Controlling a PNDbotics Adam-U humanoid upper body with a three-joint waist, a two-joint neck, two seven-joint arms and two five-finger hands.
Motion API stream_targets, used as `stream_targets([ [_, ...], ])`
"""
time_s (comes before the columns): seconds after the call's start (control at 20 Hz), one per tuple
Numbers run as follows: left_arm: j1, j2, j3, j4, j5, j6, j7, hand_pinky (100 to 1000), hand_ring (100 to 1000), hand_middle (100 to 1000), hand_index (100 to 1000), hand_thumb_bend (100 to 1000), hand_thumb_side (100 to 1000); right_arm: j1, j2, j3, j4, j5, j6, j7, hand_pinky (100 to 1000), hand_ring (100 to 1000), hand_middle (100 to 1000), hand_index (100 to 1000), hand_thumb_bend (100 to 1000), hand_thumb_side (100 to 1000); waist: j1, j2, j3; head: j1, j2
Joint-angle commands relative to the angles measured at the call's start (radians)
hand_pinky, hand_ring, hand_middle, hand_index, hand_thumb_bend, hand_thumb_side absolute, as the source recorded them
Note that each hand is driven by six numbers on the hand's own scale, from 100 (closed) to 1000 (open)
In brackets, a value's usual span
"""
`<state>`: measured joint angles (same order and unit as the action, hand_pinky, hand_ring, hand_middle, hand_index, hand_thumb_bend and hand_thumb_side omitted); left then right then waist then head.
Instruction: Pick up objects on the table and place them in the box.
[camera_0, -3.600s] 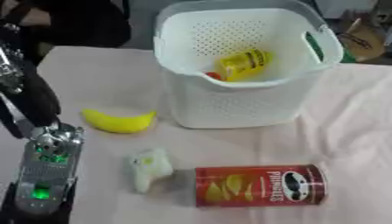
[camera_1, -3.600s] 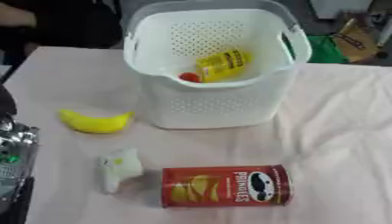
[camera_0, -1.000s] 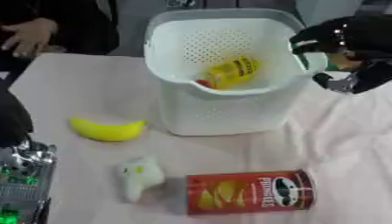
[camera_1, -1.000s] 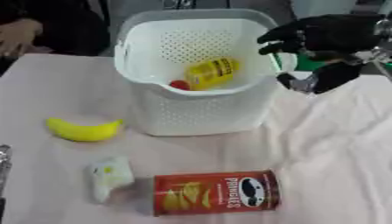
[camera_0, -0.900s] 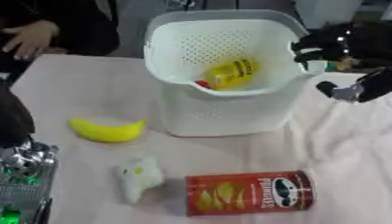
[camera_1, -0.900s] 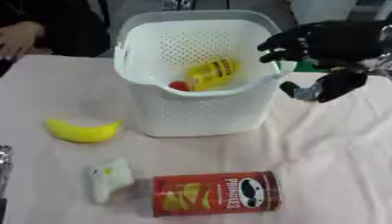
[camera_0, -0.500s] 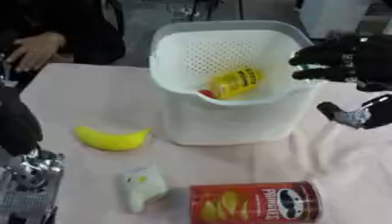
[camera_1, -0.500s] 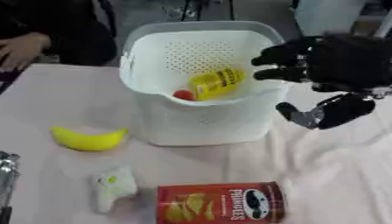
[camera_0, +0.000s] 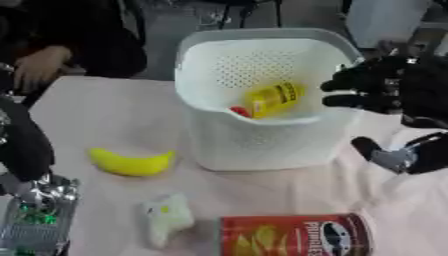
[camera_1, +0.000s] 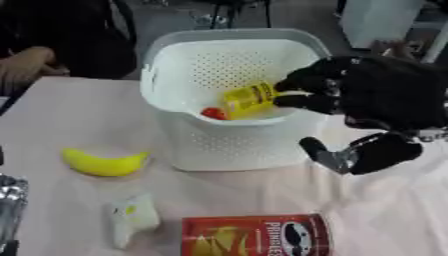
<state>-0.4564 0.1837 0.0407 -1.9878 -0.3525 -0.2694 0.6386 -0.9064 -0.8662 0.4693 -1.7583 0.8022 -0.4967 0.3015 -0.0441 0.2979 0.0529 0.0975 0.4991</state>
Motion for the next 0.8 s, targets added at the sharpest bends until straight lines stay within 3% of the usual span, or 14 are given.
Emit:
stream_targets([
  [0.05, -0.005, 0.004, 0.003, -0.012, 0.002, 0.001, 0.005, 776, 840, 896, 948, 100, 1000, -0.016, 0.002, -0.005, -0.025, -0.033, 0.009, 0.038, 857, 935, 936, 1000, 129, 1000, 0.004, -0.018, -0.006, 0.008, -0.006],
  [0.5, 0.007, 0.008, 0.005, -0.012, -0.002, 0.003, 0.008, 777, 840, 896, 948, 100, 1000, -0.032, 0.023, 0.03, -0.044, -0.11, 0.056, 0.135, 854, 930, 930, 995, 103, 1000, 0.002, -0.03, -0.028, 0.027, 0.032],
  [0.6, 0.008, 0.006, 0.007, -0.012, -0.004, 0.004, 0.01, 777, 840, 896, 948, 100, 1000, -0.03, 0.031, 0.031, -0.054, -0.124, 0.066, 0.155, 854, 930, 930, 995, 103, 1000, 0.003, -0.034, -0.031, 0.039, 0.054],
  [0.8, 0.012, 0.005, 0.01, -0.012, -0.009, 0.004, 0.015, 777, 841, 896, 948, 100, 1000, -0.005, 0.058, 0.029, -0.057, -0.139, 0.078, 0.208, 860, 945, 937, 1000, 100, 1000, 0.006, -0.042, -0.045, 0.084, 0.13],
])
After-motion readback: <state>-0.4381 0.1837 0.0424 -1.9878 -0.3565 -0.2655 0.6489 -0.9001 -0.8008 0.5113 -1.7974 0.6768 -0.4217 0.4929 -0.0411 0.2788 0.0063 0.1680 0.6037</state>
